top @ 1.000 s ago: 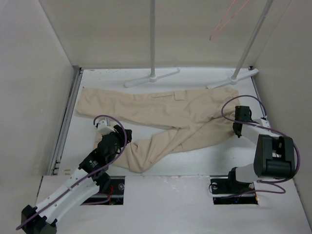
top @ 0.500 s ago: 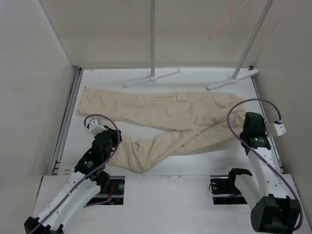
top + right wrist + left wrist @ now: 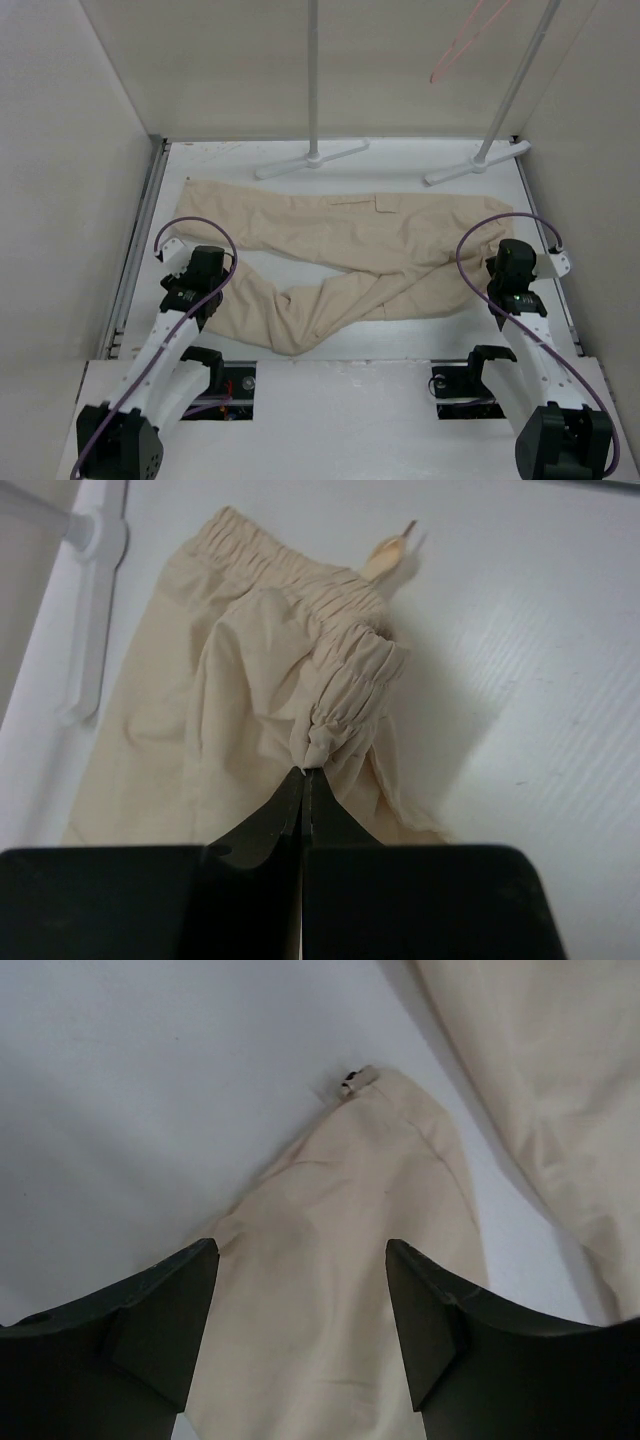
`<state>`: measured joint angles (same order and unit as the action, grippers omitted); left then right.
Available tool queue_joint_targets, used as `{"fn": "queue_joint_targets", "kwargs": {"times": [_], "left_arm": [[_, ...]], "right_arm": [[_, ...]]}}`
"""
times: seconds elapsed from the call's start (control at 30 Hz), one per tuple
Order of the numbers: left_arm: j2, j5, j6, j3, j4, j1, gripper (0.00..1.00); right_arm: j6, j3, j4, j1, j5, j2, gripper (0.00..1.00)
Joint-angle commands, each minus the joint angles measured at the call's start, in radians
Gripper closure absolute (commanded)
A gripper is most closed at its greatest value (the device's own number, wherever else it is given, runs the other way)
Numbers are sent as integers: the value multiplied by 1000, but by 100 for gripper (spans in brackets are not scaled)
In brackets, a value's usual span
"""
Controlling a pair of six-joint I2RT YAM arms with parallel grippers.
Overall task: Place the trousers on the hanger
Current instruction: Fold the trousers
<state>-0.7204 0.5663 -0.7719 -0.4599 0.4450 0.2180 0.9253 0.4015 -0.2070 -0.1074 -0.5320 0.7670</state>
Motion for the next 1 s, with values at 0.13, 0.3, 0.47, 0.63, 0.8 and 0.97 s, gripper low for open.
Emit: {"fn": "queue_joint_targets", "kwargs": {"times": [0.13, 0.3, 0.47, 0.63, 0.8, 0.97], "left_arm": [[-269, 29, 17, -11, -234, -91, 49], [-462, -26, 5, -20, -336, -108, 51], [-614, -86, 2, -13, -492, -162, 95], [-501, -83, -30, -31, -484, -340, 100], [-481, -53, -55, -118, -416, -394, 96], [-481, -28, -14, -227, -362, -391, 64]], "right_arm": [[-36, -30, 161, 56, 73, -20, 99], [-25, -35, 179, 56, 112, -28, 98], [-11, -39, 198, 58, 119, -17, 98], [-3, -47, 202, 58, 112, -11, 98], [7, -36, 238, 64, 99, 28, 98], [9, -32, 279, 87, 99, 74, 98]]}}
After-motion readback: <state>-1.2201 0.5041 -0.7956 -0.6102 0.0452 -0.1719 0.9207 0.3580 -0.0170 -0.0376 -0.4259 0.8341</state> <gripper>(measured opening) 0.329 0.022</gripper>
